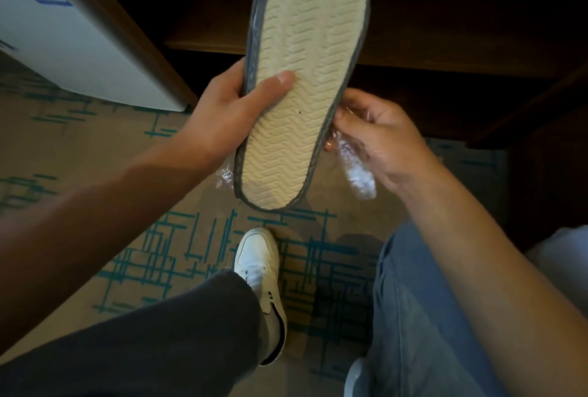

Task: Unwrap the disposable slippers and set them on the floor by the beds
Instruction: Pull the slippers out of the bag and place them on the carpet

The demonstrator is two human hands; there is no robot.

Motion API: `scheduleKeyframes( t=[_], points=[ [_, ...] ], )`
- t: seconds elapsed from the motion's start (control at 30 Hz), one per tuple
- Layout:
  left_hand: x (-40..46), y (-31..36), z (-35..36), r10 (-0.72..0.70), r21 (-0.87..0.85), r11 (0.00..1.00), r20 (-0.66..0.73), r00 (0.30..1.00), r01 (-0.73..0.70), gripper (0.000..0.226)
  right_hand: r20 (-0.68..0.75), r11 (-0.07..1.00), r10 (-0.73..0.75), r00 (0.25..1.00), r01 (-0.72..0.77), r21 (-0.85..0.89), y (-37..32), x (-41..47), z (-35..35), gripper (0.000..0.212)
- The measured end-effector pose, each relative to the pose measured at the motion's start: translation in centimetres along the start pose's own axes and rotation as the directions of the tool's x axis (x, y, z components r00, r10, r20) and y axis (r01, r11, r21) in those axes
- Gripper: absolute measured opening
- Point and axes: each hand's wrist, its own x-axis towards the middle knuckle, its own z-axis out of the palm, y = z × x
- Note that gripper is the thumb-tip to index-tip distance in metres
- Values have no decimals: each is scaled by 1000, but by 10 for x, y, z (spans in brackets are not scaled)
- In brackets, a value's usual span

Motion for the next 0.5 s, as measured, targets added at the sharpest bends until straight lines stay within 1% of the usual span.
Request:
scheduleKeyframes(
  t=[0.07,0.1,0.17,0.23,0.3,0.37,0.43,0.47,0.5],
  points=[
    [0,-2,-10,-13,-65,998,-53,999,10,24,-18,1000,22,1000,-22,3,1,0,-3,21],
    [1,-4,-20,-12,-77,997,-108,994,4,21,-25,999,36,999,-36,0,2,4,-2,19],
    [5,-7,-38,-2,-49,999,-209,978,-8,18,-44,997,73,996,-75,-29,5,9,-4,17],
    [2,-13,-65,-3,-25,1000,-313,950,-5,18,-16,983,142,990,-143,-119,16,21,4,16],
    [0,-19,-85,1,-19,1000,-385,923,-9,17,-18,941,232,973,-229,-247,30,33,13,16],
    [-4,-23,-98,9,-23,1000,-450,893,-21,15,-33,907,288,957,-283,-312,47,47,29,13],
    [-12,-27,-114,8,-27,999,-522,853,-26,17,-39,905,310,950,-307,-295,69,69,59,9],
    [-12,-28,-114,6,-27,999,-532,847,-24,20,-58,907,318,946,-322,-270,77,77,67,9],
    [-15,-32,-119,6,-15,1000,-549,836,-18,22,-48,912,324,945,-325,-250,88,88,83,12]
  ],
)
